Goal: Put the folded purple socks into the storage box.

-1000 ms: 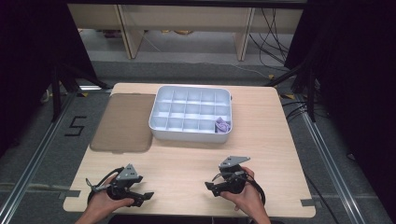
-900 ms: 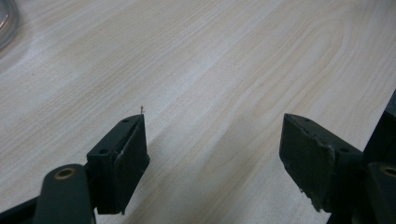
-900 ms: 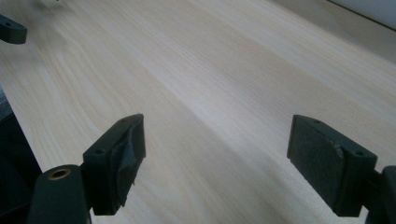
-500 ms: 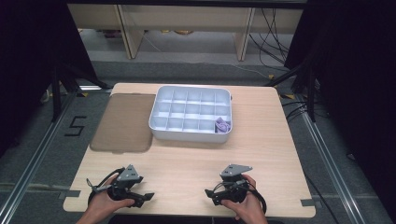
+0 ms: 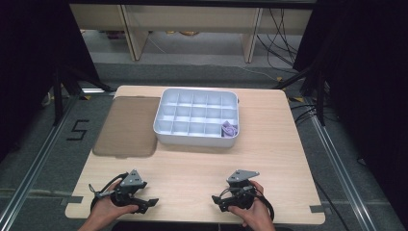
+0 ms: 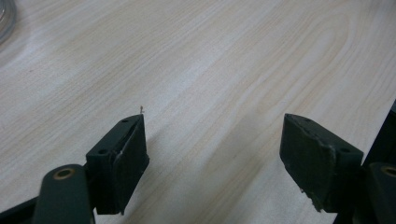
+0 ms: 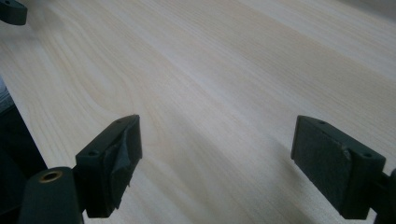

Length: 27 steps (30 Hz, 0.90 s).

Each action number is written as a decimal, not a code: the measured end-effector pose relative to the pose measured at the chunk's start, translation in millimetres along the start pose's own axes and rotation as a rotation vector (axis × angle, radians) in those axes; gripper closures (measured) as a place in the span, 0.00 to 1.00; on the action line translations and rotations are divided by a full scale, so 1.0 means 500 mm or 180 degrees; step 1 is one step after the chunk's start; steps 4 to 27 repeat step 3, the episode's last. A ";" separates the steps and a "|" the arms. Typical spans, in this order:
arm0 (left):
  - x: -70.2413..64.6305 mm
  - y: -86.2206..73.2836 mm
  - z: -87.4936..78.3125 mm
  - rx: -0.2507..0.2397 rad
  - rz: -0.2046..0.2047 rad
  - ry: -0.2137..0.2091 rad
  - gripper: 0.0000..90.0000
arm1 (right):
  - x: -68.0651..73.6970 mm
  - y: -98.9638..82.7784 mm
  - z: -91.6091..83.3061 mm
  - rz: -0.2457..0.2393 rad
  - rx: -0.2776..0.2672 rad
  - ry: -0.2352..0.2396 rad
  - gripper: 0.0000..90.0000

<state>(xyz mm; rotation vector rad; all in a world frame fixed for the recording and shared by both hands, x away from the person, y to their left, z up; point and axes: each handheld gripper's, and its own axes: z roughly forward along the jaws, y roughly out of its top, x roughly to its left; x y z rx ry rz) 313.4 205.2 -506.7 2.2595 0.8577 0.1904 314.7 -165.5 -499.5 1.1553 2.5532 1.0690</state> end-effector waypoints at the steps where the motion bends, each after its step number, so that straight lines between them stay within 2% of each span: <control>1: -0.001 0.000 0.001 -0.0022 -0.0025 0.0008 0.25 | 0.000 0.000 0.000 0.0014 -0.0002 -0.0005 0.19; 2: 0.000 -0.001 0.003 -0.0021 -0.0074 0.0020 0.25 | -0.001 0.000 -0.001 0.0001 0.0007 0.0000 0.19; 3: 0.001 -0.002 0.003 -0.0018 -0.0060 0.0047 0.25 | -0.002 -0.001 -0.001 0.0046 0.0006 -0.0012 0.19; 27: 0.001 -0.002 0.003 -0.0018 -0.0060 0.0047 0.25 | -0.002 -0.001 -0.001 0.0046 0.0006 -0.0012 0.19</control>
